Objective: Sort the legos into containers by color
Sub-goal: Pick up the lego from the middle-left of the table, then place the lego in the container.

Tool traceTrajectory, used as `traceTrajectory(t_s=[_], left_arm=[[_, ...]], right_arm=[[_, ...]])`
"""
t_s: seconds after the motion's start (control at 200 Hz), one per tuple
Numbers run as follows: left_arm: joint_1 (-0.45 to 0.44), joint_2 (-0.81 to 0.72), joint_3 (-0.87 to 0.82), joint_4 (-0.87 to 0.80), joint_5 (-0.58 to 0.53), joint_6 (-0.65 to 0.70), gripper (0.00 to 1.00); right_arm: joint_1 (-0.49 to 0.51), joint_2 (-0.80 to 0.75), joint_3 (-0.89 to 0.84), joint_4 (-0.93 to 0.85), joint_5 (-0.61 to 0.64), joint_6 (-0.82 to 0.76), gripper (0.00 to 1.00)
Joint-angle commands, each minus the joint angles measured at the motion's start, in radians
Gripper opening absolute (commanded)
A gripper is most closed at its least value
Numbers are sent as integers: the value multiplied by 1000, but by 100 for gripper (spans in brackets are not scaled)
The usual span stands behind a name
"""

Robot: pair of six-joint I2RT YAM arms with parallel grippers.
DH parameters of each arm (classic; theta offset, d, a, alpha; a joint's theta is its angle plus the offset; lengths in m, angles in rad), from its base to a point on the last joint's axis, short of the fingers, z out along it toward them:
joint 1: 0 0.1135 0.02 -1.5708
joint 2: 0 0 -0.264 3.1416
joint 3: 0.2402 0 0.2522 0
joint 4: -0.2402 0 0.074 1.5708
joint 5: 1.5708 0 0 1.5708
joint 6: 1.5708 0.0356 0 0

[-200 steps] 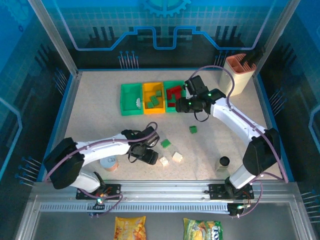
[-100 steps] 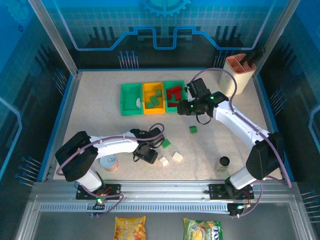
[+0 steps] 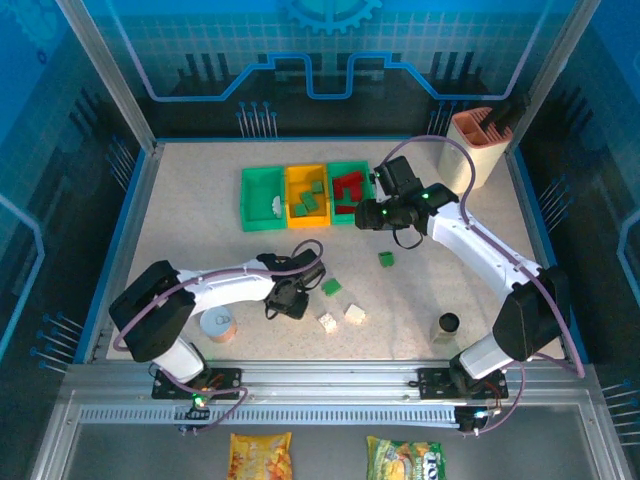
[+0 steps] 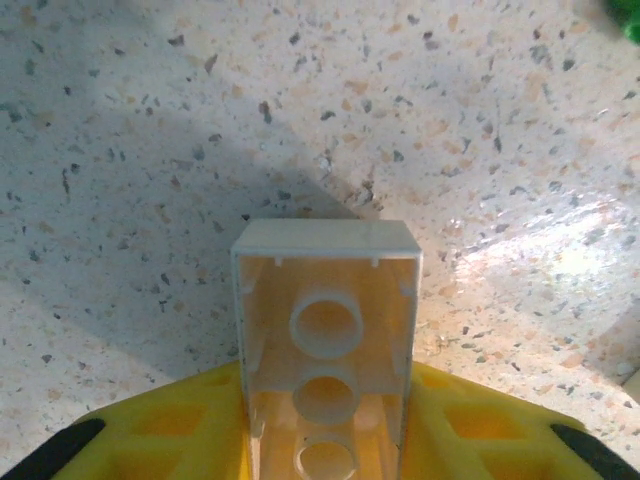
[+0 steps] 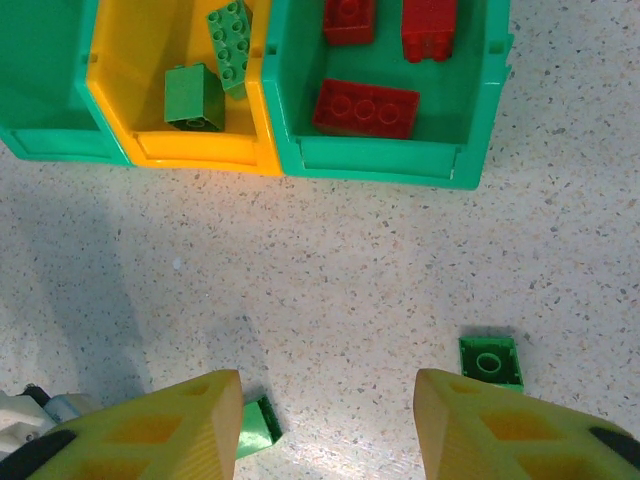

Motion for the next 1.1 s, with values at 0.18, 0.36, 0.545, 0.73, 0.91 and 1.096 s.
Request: traceTrajectory(t_s=[0.18,0.36,0.545,0.73,0.91,1.096], left_arm=[[38,-64,16,-10,6,-19,33],[103,-115,38,-10,30,-45,32],[221,-161,79,5,67,-60,32],[345,-134,192,-10,68,-32,32],[451,-35,344,-33,70,27,32],[533,92,494,-42,74,75,32]], right_arm=[[-15,-52,-21,-12,24,10,49],[-14,-56,-9,-20,28,8,49],[-13,-69,-11,-23,35,9,49],[-14,-72,-11,-31,40,6,48],[-17,-78,-14,-36,42,3,48],[-17,-85,-20,-46,48,4,48]])
